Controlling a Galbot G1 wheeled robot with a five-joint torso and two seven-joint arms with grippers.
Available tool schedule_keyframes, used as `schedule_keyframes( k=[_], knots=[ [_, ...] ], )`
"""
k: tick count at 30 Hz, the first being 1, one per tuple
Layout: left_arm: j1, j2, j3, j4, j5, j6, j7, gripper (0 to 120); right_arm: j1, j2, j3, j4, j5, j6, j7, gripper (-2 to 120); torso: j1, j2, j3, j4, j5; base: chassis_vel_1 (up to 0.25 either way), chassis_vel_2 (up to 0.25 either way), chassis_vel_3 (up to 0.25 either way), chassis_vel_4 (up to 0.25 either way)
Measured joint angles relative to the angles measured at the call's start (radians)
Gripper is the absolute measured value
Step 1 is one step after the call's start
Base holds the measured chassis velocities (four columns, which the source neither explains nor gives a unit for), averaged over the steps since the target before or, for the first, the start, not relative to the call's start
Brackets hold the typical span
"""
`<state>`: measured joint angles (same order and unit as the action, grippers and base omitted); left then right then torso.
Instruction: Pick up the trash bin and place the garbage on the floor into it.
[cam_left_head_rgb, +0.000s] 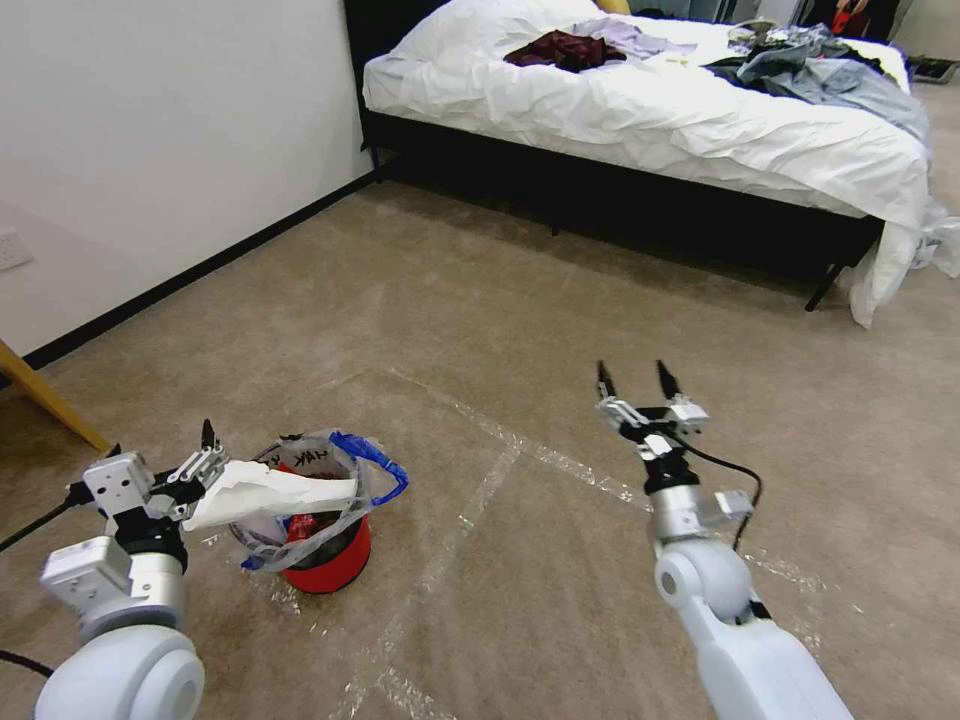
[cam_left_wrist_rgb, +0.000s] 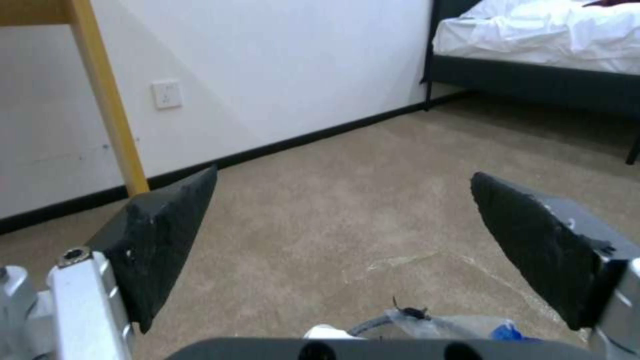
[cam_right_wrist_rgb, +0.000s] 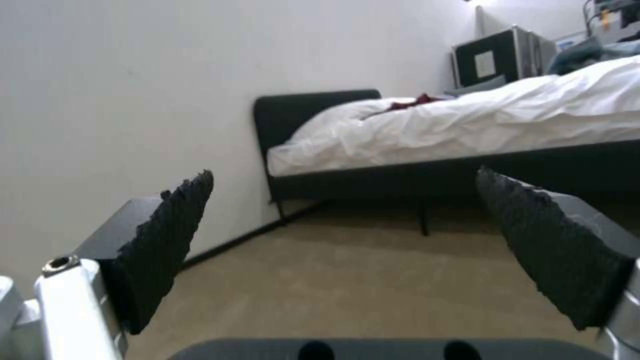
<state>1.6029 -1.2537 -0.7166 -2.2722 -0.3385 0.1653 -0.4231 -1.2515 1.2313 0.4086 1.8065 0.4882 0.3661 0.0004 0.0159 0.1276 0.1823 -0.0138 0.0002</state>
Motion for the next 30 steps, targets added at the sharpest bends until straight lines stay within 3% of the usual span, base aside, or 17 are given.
schedule_keyframes(
  k=[2,11,17,21,30],
  knots=[
    [-0.009,-0.031,0.019,0.054,0.052,-0.061,0.011,100,-0.041,0.006,0.031,0.02,-0.03,-0.005,0.003,100,0.0,0.0,0.0,0.0004,-0.0002,0.0,0.0,0.0,0.0],
    [-0.066,-0.045,0.032,0.111,0.071,-0.132,0.023,100,-0.073,0.025,0.034,0.031,-0.072,0.004,-0.005,100,0.0,0.0,0.0,0.0002,-0.0002,0.0,0.0,0.0,0.0],
    [-0.081,-0.041,0.05,0.131,0.061,-0.133,0.034,100,-0.083,0.034,0.032,0.03,-0.094,0.012,-0.009,100,0.0,0.0,0.0,0.0004,-0.0002,0.0,0.0,0.0,0.0],
    [-0.109,-0.047,0.086,0.161,0.05,-0.14,0.045,100,-0.097,0.05,0.05,0.03,-0.135,0.026,-0.018,100,0.0,0.0,0.0,0.0002,-0.0003,0.0,0.0,0.0,0.0],
    [-0.116,-0.048,0.097,0.162,0.049,-0.14,0.046,100,-0.1,0.053,0.06,0.03,-0.138,0.028,-0.018,100,0.0,0.0,0.0,0.0003,-0.0002,0.0,0.0,0.0,0.0]
  ],
)
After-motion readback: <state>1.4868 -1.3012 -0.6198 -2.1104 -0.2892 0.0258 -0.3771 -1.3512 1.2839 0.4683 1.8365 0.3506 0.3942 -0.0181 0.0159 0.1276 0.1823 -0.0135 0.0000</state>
